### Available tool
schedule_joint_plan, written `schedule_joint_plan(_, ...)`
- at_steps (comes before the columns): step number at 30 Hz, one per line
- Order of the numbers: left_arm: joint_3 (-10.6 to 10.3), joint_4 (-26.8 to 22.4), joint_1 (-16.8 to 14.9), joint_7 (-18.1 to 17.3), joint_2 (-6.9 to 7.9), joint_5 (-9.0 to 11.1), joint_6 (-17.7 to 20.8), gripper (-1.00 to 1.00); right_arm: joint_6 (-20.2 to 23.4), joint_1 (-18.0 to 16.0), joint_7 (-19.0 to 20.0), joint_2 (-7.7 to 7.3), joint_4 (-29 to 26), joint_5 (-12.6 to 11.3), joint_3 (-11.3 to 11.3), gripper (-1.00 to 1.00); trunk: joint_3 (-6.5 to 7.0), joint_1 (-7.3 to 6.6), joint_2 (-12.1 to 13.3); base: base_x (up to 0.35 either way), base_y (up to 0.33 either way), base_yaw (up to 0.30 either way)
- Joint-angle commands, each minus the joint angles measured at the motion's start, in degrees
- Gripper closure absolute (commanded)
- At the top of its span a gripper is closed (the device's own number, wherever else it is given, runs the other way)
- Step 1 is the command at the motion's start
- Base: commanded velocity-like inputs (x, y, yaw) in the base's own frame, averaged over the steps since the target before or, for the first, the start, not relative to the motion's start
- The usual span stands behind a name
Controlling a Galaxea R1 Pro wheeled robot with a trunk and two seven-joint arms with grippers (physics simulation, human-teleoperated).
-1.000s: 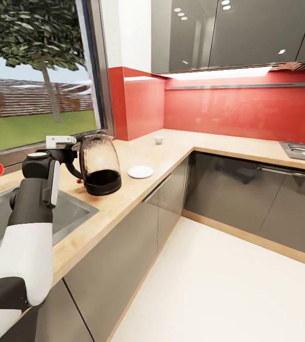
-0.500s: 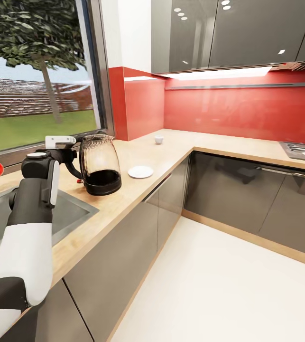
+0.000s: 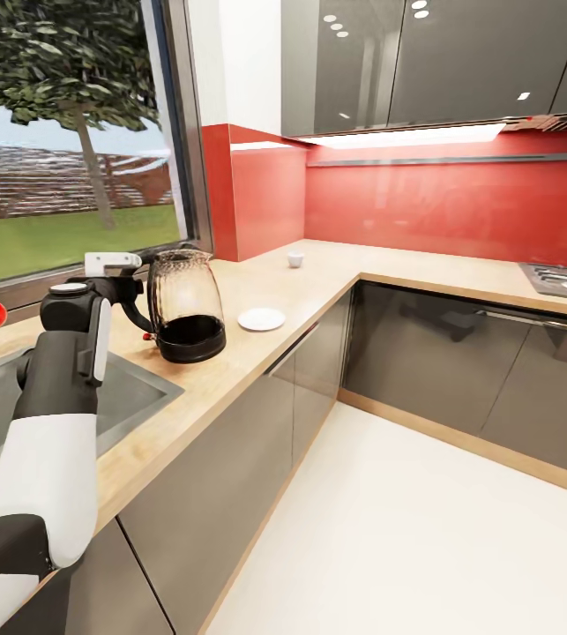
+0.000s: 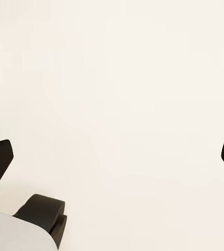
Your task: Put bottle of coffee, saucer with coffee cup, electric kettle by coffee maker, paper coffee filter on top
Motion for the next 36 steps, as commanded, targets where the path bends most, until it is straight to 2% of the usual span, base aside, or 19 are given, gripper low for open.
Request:
schedule_joint_plan(1,-0.05,-0.02,-0.06,0.2,0.02,0.09,0.26,-1.0,-0.11,-0.03,0.44,-0.03,0.03,-0.61,0.2,-1.0,-0.06,-0.01,-0.03,0.0,0.0,0.0)
schedule_joint_plan(17,-0.08,0.2,-0.09,0.2,0.02,0.1,0.29,-1.0,-0.11,-0.03,0.44,-0.03,0.03,-0.61,0.2,-1.0,-0.06,-0.01,-0.03,0.0,0.0,0.0)
schedule_joint_plan(18,-0.1,0.24,-0.1,0.2,0.02,0.09,0.31,1.0,-0.11,-0.03,0.44,-0.04,0.03,-0.61,0.2,-1.0,-0.06,-0.01,-0.03,0.0,0.0,0.0)
schedule_joint_plan(36,-0.14,-0.11,-0.12,0.2,0.01,0.23,0.19,1.0,-0.11,-0.03,0.44,0.02,0.03,-0.53,0.28,-1.0,-0.06,-0.01,-0.03,-0.002,0.0,0.0)
